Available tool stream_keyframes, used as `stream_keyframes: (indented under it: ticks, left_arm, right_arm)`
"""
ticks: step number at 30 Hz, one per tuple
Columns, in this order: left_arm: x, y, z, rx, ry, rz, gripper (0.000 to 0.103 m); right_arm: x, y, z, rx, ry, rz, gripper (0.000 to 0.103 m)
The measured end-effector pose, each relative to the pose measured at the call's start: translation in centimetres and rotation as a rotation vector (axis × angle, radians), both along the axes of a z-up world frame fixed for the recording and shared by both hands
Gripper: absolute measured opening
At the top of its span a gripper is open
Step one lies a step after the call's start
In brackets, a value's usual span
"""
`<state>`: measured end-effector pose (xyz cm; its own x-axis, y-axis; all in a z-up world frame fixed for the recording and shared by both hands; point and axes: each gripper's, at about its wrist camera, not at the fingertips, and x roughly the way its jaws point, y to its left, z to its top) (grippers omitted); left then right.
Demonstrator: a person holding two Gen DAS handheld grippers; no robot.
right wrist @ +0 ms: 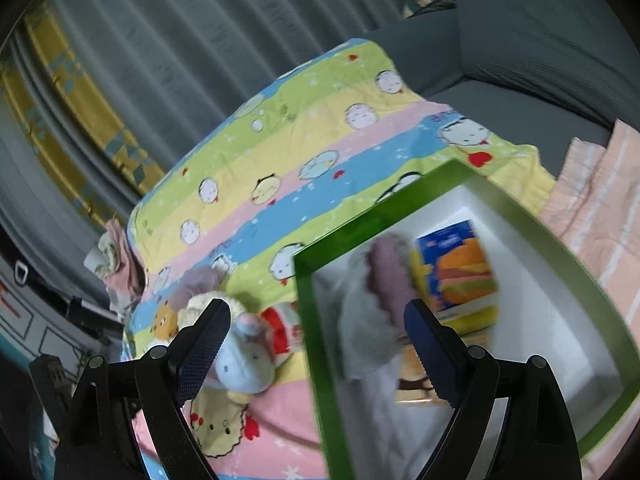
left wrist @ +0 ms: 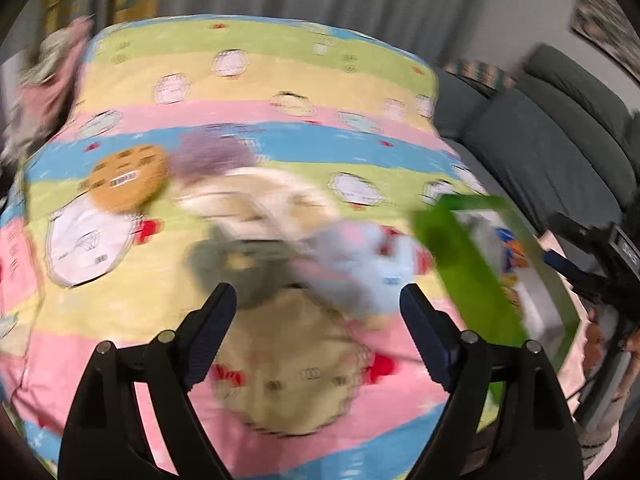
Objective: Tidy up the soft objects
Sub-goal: 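Move the right gripper back to the cookie plush and grasp it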
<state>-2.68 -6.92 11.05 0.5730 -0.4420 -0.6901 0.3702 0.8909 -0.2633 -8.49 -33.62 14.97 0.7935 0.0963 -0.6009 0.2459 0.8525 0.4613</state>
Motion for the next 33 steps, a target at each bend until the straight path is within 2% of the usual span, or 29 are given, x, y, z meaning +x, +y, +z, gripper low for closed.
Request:
stream_keyframes:
  ticks: [3,5,10,12,16,21,24,26,28,32,33]
  left_arm:
    - [0.4,3.8,-0.7,-0.005,0.004,0.099,0.087]
    - [0.5,6.3,-1.2,-0.016,0.003,0.159,0.087]
    - [1.0,12.2,-3.3,-0.082,0.034,0.321,0.087]
    - [1.1,14.5,-3.7,-0.064,0.063,0.41,0.087]
    - [0.8,18.1,-3.6,-0.045,0.064,0.547,0.087]
    - [0.8,20.9,-3.5,-0.086,0.076,0.608,0.087]
    - [1.1,21.8,-3.7,-0.089,0.091,0.629,0.087]
    - [1.0,22.4,-3.6,-0.075,0.092,0.655,0.087]
    - [1.0,23.3,-3.7,-0.081,0.097,0.68,0.087]
    - [0.9,24.4,-3.7,-0.103,0.105,0.706,0.087]
    - [0.9,24.6,-3.7,-0.102,0.106,0.71,0.087]
  right_arm:
    - [1.3,2.9,0.1,-0.024,0.0,0.043,0.091]
    - [2.0,4.8,0.1,-0.03,-0.003,0.079,0.1]
    - [4.3,10.5,-0.3,-0.032,0.016,0.178,0.1]
    - [5.5,12.7,-0.6,-0.021,0.026,0.224,0.099]
    - [10.0,19.2,-1.5,0.007,0.077,0.329,0.1]
    - [16.1,26.5,-3.4,0.043,0.122,0.4,0.099]
    - [19.3,29.5,-5.1,0.05,0.166,0.412,0.098]
    - [21.7,31.2,-6.8,0.062,0.216,0.409,0.09]
    - [23.8,32.7,-8.3,0.039,0.263,0.382,0.086]
    - [26.0,34.5,-10.1,-0.062,0.261,0.325,0.08]
    - [26.3,34.8,-10.5,-0.077,0.266,0.321,0.075]
